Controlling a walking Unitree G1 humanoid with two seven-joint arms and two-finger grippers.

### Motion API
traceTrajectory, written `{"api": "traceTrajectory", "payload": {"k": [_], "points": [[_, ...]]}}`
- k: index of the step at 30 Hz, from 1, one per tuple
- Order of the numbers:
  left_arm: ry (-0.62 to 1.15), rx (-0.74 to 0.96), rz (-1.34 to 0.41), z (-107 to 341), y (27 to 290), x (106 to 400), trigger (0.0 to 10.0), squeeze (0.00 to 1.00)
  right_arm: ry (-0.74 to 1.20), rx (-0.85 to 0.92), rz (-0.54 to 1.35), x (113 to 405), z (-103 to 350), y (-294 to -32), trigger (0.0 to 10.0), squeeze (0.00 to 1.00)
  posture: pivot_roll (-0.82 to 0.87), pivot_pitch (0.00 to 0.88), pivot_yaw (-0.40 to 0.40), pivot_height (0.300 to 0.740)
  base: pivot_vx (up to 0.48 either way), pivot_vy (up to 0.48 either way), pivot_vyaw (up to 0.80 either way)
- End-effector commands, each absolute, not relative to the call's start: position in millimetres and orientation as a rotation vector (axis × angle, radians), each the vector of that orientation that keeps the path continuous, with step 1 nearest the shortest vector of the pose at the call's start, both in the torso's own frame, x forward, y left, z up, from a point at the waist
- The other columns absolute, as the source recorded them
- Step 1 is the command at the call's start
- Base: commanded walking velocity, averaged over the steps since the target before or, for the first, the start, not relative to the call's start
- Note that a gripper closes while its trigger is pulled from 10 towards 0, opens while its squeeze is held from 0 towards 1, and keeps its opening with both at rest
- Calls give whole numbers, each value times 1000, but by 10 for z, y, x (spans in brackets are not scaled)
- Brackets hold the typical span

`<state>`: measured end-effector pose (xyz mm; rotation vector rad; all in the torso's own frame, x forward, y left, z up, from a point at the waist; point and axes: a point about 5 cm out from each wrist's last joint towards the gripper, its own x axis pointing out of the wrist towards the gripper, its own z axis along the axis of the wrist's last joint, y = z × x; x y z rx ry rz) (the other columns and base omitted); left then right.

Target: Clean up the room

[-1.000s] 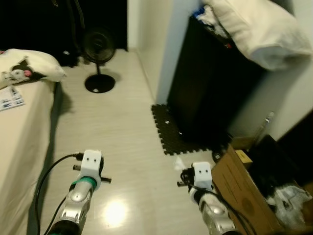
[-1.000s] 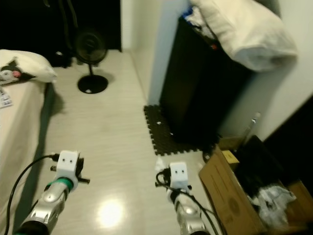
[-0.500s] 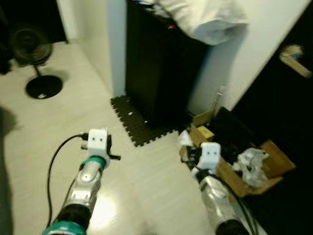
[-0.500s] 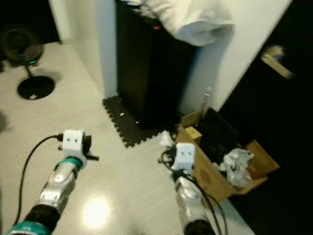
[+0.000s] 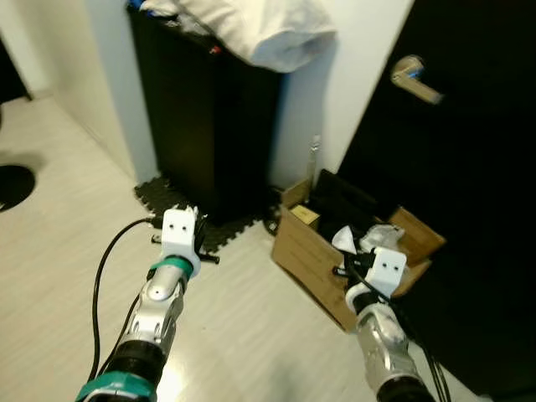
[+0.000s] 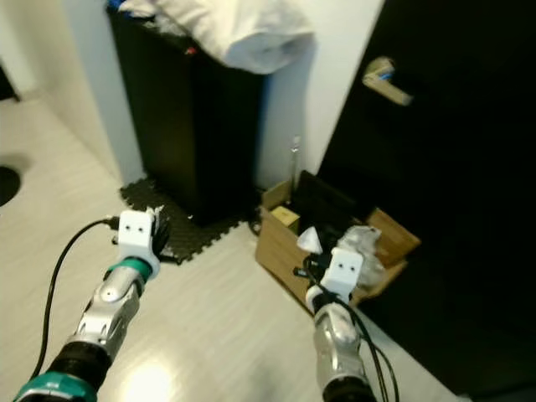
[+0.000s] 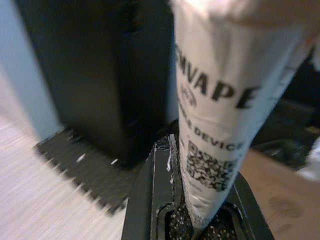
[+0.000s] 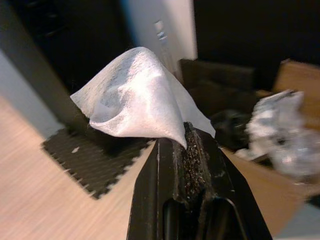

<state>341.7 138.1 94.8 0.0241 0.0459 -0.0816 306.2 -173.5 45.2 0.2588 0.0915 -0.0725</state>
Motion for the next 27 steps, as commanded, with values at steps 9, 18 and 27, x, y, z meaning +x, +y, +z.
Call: {"api": "traceTrajectory", "payload": {"k": [9,18,27], "points": [[59,31,-96,913,1353,3385,10000,0,143,260,-82,2984,337,-1722,10000,0,64,0,6,740,31,0,-774],[55,30,-103,933,1326,3395,10000,0,132,246,-75,3008,371,-1718,10000,0,62,0,8,740,377,0,-774],[57,28,-102,927,1325,3387,10000,0,137,238,-69,3010,364,-1705,10000,0,66,0,6,740,336,0,-775]]}}
